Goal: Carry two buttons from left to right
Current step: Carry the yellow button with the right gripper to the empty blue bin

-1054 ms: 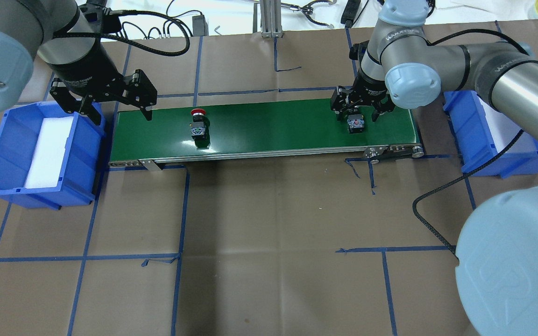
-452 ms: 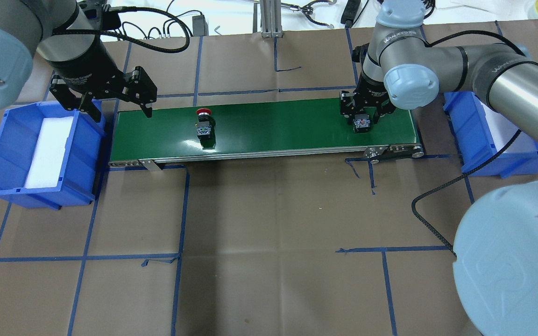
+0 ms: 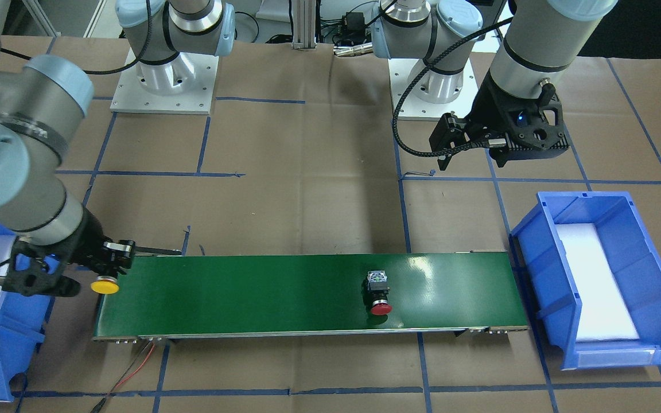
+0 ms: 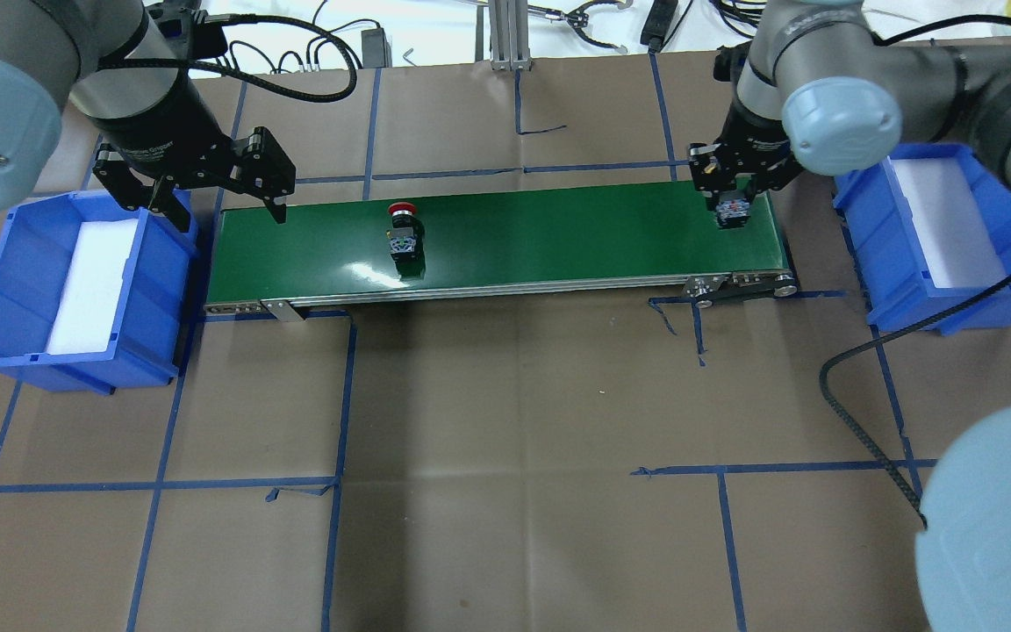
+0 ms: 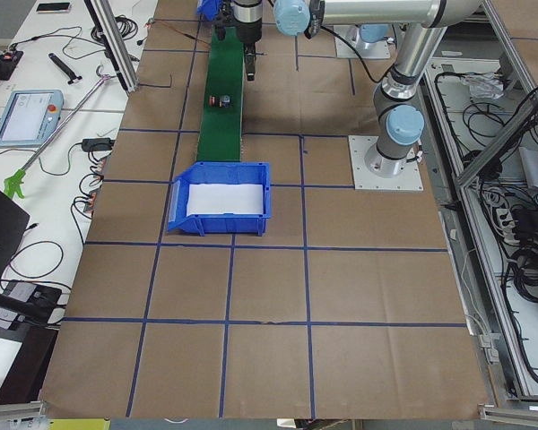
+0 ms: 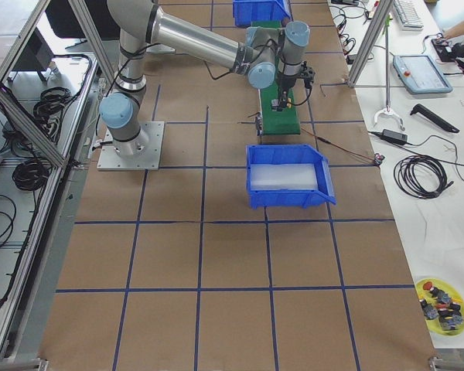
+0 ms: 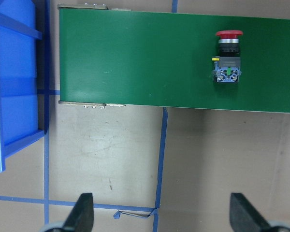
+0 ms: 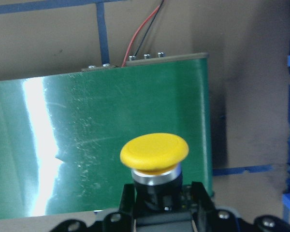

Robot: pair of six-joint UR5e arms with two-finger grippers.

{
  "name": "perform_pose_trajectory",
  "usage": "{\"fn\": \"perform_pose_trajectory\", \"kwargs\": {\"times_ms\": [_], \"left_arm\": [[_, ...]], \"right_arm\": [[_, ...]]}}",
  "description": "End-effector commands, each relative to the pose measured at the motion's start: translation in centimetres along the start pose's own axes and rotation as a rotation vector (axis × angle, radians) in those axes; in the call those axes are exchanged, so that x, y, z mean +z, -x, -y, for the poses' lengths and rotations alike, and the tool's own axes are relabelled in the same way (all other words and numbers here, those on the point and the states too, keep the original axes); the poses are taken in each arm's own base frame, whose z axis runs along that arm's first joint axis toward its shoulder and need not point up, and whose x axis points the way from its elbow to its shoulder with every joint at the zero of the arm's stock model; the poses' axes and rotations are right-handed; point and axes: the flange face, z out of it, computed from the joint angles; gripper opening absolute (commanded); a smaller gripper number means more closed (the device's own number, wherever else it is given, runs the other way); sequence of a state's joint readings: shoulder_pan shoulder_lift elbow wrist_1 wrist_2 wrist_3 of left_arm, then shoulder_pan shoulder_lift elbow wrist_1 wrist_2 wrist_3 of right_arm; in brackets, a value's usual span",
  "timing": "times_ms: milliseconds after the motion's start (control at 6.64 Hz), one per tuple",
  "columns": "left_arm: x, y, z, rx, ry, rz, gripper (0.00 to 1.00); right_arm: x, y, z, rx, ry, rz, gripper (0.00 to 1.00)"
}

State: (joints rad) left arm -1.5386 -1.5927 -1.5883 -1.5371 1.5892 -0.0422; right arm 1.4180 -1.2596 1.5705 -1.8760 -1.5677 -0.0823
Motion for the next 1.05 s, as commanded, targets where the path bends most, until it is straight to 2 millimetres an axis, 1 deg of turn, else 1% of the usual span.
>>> {"fn": "perform_pose_trajectory", "kwargs": {"times_ms": [0,151,301,452,753,903], "left_arm": [[0.0,0.0,-0.1,0.002,0.000,0.002,1.00],[0.1,0.0,-0.1,0.002,0.000,0.002,1.00],[0.0,-0.1,-0.2,0.001,-0.001,0.000,1.00],[0.0,-0.1,-0.1,-0.001,-0.003,0.000,1.00],[0.0,-0.1,-0.1,-0.002,-0.003,0.001,1.00],[0.1,-0.1,-0.2,-0.001,-0.003,0.000,1.00]], "right_arm": [[-3.8,-13.3,-0.8,-0.058,-0.060,-0.013,0.06],[-3.6,-18.8,-1.3,-0.036,-0.064,-0.019,0.06],[-2.7,-21.4,-0.5,-0.016,-0.118,-0.044,0.06],[-0.7,-22.3,0.8,-0.051,-0.159,-0.065,0.06],[3.3,-22.8,1.6,-0.052,-0.097,-0.051,0.06],[5.0,-23.0,1.7,-0.058,-0.070,-0.040,0.06]]}}
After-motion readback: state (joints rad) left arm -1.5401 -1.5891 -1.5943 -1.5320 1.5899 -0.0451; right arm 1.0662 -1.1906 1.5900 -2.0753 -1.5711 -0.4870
